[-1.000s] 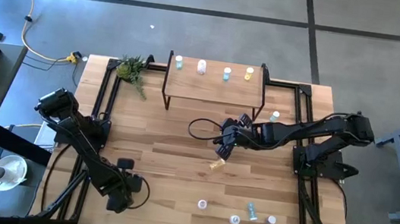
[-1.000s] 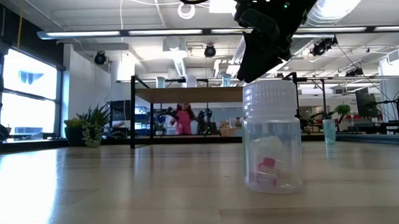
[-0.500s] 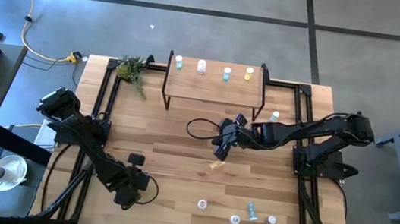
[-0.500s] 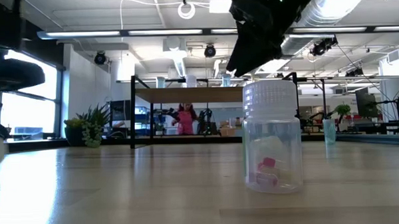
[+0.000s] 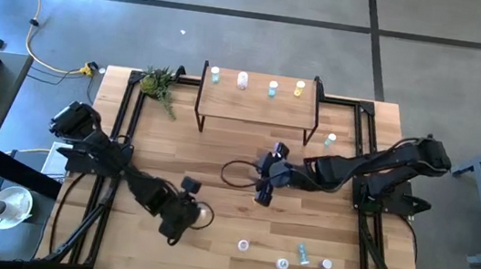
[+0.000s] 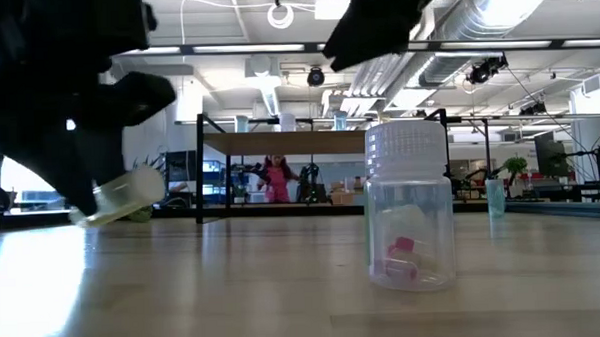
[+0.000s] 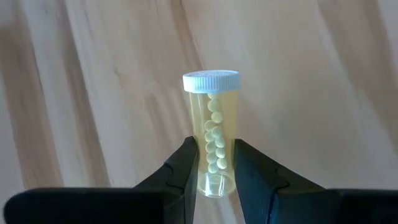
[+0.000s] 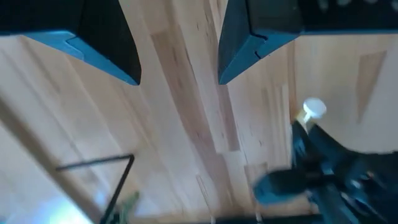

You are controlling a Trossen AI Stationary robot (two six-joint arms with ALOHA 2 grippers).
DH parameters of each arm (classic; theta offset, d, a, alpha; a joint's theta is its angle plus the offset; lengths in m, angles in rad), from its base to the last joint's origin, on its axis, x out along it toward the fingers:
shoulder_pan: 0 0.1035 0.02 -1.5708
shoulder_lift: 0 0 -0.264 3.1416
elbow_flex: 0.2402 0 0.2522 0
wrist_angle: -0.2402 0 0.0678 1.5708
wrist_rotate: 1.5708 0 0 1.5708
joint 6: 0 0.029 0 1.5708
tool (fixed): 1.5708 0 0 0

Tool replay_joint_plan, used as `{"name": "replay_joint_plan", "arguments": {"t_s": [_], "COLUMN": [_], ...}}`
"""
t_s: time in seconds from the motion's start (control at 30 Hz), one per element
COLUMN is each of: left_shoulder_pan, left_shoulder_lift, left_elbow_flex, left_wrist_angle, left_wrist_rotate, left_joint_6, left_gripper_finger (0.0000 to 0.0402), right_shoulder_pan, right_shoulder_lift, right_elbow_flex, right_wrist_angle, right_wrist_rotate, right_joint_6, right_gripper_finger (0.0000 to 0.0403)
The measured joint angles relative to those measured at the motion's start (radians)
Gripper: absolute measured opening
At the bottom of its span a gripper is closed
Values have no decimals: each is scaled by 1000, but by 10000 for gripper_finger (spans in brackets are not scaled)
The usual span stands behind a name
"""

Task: Pick and place medicine bottles onto shelf by color
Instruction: Put the bottom yellow pill bottle on the shelf aligned with the other yellow pill bottle

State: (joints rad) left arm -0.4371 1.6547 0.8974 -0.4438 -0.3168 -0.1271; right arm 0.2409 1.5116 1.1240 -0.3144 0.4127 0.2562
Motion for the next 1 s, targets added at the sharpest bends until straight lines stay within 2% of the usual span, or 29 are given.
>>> {"name": "replay_joint_plan", "arguments": {"t_s": [0.37,0.63,0.87,1.0], "left_shoulder_pan": [131,184,207,228], "left_shoulder_lift": [-79,-167,-173,-173], "left_elbow_flex": [1,0,0,0], "left_wrist_angle": [173,300,486,542], "left_wrist_rotate": [12,22,57,58], "left_joint_6": [208,310,392,393], "left_gripper_finger": [77,77,77,77], "right_shoulder_pan": [104,175,211,221], "right_shoulder_lift": [0,0,0,0], "right_elbow_flex": [58,59,59,59], "right_wrist_angle": [-2,0,25,50], "right_wrist_rotate": [129,132,129,75], "right_joint_6": [-78,-191,-267,-297], "right_gripper_finger": [204,204,204,204]}}
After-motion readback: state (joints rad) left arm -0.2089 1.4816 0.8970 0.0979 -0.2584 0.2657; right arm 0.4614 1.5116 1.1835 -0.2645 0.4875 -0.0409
